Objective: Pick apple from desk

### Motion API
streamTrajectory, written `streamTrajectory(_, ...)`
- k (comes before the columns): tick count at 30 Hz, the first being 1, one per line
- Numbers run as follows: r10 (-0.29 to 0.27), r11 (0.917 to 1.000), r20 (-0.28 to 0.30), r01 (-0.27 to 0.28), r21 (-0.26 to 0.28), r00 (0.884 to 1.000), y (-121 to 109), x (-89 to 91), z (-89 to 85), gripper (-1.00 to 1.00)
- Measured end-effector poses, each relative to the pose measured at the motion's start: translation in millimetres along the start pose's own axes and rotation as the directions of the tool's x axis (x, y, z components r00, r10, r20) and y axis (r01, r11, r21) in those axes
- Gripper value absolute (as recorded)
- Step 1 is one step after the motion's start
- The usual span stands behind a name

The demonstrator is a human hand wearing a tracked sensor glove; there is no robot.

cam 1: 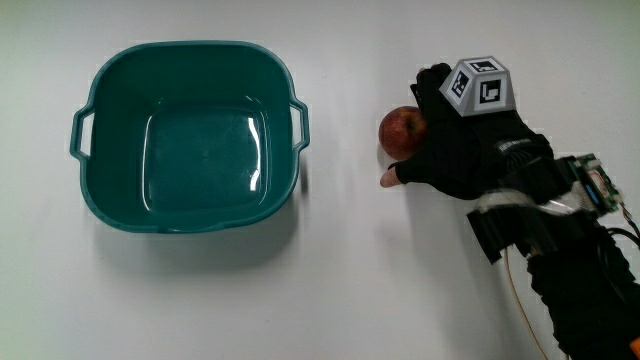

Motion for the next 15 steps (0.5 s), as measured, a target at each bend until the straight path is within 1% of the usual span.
streamTrajectory(1, -0.015, 0.9999, 0.003, 0.015, -0.006, 1.000, 4, 1.4, -1.2, 0.00)
streamTrajectory(4, -0.027, 0.9992, -0.014, 0.027, -0.030, 1.000, 12, 4.8, -3.8, 0.00)
streamTrajectory(7, -0.051, 0.9979, -0.002, 0.051, -0.038, 0.999, 19, 7.1, -7.3, 0.00)
streamTrajectory(8, -0.045, 0.9980, -0.008, 0.045, -0.046, 0.999, 19, 6.7, -7.5, 0.00)
streamTrajectory(9, -0.052, 0.9977, -0.009, 0.052, -0.044, 0.999, 21, 7.8, -8.5, 0.00)
streamTrajectory(10, -0.062, 0.9967, -0.006, 0.061, -0.053, 0.998, 23, 8.7, -9.7, 0.00)
streamTrajectory(11, -0.051, 0.9973, -0.017, 0.050, -0.054, 0.999, 24, 9.6, -11.2, 0.00)
streamTrajectory(12, -0.054, 0.9969, -0.022, 0.052, -0.059, 0.998, 25, 10.3, -12.7, 0.00)
streamTrajectory(13, -0.047, 0.9973, -0.019, 0.046, -0.057, 0.999, 24, 10.0, -13.5, 0.00)
streamTrajectory(14, -0.058, 0.9967, -0.023, 0.057, -0.058, 0.998, 25, 11.1, -14.5, 0.00)
streamTrajectory(15, -0.054, 0.9978, -0.027, 0.053, -0.041, 0.998, 24, 11.2, -14.1, 0.00)
